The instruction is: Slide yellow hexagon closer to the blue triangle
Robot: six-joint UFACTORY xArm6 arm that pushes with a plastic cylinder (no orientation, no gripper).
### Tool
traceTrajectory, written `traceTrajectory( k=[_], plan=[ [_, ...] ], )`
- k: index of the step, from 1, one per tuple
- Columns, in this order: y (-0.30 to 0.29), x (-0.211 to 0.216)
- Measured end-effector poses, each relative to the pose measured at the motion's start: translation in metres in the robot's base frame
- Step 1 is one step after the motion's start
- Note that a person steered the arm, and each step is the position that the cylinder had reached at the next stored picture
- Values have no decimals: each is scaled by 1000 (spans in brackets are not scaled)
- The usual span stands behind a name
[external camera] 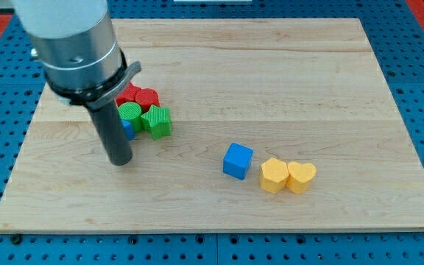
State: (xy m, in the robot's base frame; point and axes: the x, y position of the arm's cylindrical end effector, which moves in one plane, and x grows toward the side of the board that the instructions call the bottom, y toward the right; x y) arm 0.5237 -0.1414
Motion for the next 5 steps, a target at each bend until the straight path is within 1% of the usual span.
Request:
traceTrajectory(
  k=[1,2,3,4,5],
  plan=[
    [-9,17],
    [109,7],
    [147,-32],
    [178,-54],
    [276,-20]
  ],
)
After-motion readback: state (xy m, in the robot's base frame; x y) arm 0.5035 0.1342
